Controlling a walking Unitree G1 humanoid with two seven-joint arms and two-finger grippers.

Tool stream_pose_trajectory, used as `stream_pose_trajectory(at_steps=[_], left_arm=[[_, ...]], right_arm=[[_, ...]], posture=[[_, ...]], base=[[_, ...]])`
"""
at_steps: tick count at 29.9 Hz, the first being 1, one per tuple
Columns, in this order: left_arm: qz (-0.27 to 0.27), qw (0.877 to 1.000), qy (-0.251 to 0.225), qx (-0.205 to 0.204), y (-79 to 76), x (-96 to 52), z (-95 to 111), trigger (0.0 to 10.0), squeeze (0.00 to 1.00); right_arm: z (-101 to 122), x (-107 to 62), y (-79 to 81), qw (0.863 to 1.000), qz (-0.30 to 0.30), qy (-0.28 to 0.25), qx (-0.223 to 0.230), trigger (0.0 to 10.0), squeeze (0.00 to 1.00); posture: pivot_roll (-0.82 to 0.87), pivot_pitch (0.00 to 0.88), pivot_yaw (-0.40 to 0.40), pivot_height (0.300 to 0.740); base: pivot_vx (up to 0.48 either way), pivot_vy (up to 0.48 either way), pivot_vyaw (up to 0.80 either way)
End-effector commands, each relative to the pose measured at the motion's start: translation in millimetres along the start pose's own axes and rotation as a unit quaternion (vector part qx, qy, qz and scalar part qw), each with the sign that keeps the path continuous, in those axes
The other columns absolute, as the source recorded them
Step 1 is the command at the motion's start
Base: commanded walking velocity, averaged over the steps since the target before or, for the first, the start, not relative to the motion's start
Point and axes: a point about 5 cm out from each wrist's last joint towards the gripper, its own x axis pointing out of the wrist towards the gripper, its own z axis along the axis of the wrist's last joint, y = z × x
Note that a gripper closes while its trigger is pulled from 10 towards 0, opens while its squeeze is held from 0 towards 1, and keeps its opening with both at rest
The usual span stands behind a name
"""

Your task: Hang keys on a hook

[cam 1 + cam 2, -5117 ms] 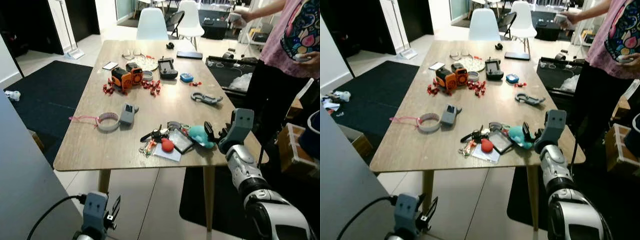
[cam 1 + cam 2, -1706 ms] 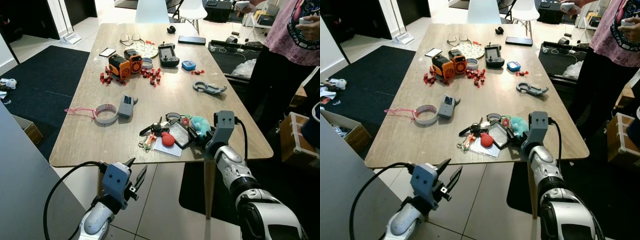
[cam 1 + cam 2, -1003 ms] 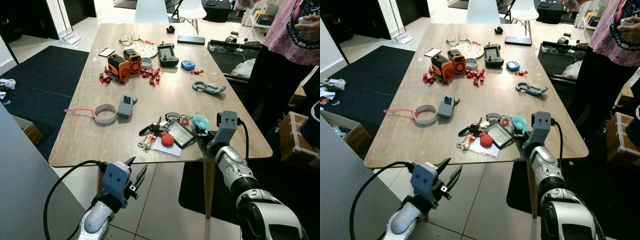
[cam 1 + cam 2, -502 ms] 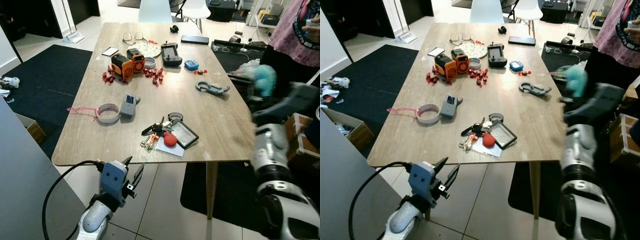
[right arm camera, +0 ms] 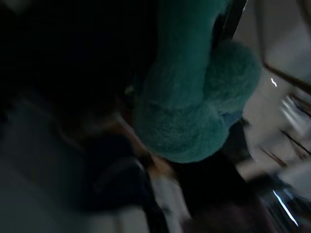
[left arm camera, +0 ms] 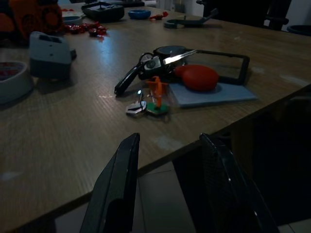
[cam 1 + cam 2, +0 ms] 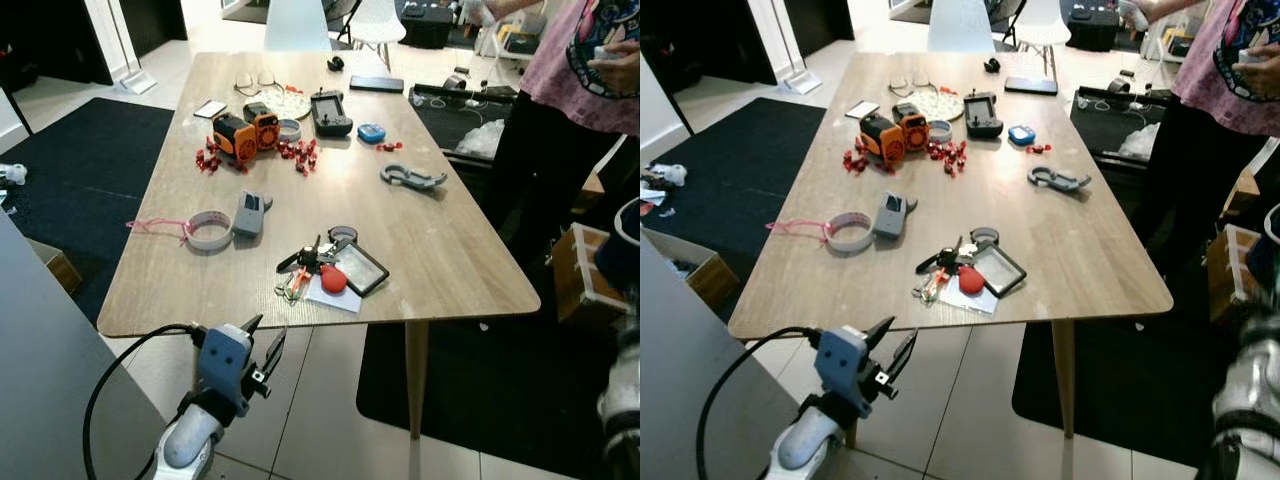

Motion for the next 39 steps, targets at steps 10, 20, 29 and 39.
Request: stream_pose_trajectory(at_steps=[10,20,29,39], left_arm=[[0.064,0.993,0.103,0.006,16.3,-44.4,-44,10.0,0.00],[0.158,0.955,0.251,-0.024,24.1,-95.8,-97,10.0,0.00],[0.193,0.919,0.338,-0.058,19.1,-114.9,-125,10.0,0.00],[0.168,0.911,0.369,-0.078,8.1,-114.3,-136,10.0,0.00]], right_arm=[[-110,-66.4,-8.4,0.967,0.057,0.239,-0.068,0.0,0.00],[-161,-120.1,-5.0,0.919,0.122,0.354,-0.122,0.0,0.00],[-187,-157.9,-9.3,0.871,0.168,0.424,-0.184,0.0,0.00],[-202,-184.4,-1.6,0.825,0.241,0.451,-0.242,10.0,0.00]], posture=[[0.06,0.037,-0.063,0.740],[0.07,0.038,-0.068,0.740],[0.06,0.025,-0.049,0.740],[0.05,0.000,-0.044,0.740]], base=[[0.000,0.000,0.00],[0.000,0.000,0.00],[0.000,0.000,0.00],[0.000,0.000,0.00]])
